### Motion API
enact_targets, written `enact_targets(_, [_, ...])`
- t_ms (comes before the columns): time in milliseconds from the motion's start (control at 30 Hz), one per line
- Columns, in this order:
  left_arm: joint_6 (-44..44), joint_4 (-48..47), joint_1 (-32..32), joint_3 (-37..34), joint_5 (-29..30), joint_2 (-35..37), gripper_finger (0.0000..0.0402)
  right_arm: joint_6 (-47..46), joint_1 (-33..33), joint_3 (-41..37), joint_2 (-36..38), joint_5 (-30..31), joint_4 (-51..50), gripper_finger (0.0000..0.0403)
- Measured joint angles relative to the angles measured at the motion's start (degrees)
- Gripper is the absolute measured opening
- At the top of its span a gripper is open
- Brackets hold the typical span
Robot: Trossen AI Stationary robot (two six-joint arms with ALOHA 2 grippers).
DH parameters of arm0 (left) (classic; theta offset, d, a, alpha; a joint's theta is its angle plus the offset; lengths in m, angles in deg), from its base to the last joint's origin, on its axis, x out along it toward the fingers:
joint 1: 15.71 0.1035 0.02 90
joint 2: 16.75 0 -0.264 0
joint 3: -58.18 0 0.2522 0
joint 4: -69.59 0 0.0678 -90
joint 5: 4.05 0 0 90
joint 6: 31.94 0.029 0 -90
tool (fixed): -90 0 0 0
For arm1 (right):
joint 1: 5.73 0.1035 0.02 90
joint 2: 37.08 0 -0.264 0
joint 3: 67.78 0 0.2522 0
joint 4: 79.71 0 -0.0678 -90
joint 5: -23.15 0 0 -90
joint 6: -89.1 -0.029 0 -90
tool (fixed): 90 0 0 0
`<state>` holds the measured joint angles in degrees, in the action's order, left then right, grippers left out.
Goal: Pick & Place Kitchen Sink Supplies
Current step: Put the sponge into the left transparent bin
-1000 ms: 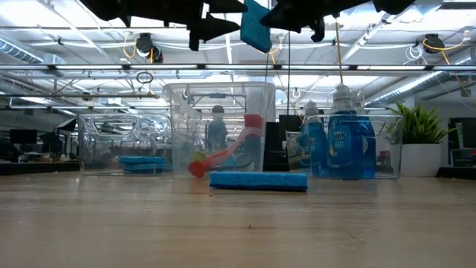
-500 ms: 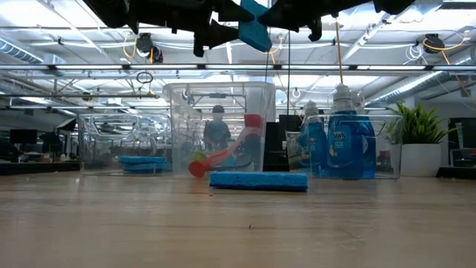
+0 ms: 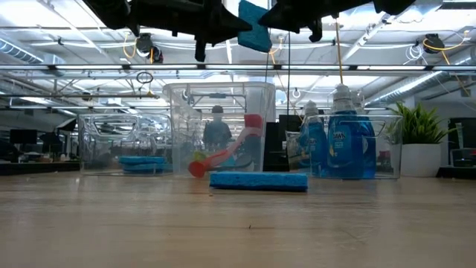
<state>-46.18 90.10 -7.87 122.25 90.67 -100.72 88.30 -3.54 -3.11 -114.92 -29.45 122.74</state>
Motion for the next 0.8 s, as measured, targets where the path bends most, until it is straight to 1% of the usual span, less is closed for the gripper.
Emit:
enact_targets(167, [-1.35, -3.36, 0.77, 0.0, -0.25, 0.48, 0.0009, -0.01, 0.13, -0.07, 0.55, -0.04, -3.84, 0.0042])
enact_targets(300, [-1.98, -4.21, 2.13, 0.0, -0.09, 0.68, 0.0008, -0.21, 0.58, -0.06, 1.64, -0.24, -5.14, 0.0082])
enact_targets(433, [-2.79, -7.42, 3.69, 0.0, 1.48, 2.47, 0.0008, -0.2, 1.07, -0.07, 2.78, -0.44, -5.38, 0.0126])
enact_targets(500, [-2.8, -11.42, 4.59, -0.11, 1.77, 3.82, 0.0008, -0.2, 1.24, 0.0, 3.72, -0.39, -5.63, 0.0143])
enact_targets(600, [-2.85, -14.19, 5.81, -0.02, 2.7, 5.86, 0.0008, -0.2, 1.64, 0.0, 5.62, -0.29, -9.23, 0.0162])
enact_targets(667, [-3.5, -18.85, 6.71, -0.04, 3.71, 7.87, 0.0008, -0.04, 1.98, 0.0, 7.13, -0.34, -11.96, 0.0171])
enact_targets(733, [-4.03, -21.17, 7.32, -0.07, 4.44, 9.03, 0.0008, 0.0, 2.49, -0.02, 8.91, -0.28, -14.92, 0.0177])
enact_targets(800, [-4.84, -26.1, 8.09, -0.08, 4.77, 11.18, 0.0008, 0.4, 3.18, -0.02, 10.88, -0.28, -18.35, 0.018])
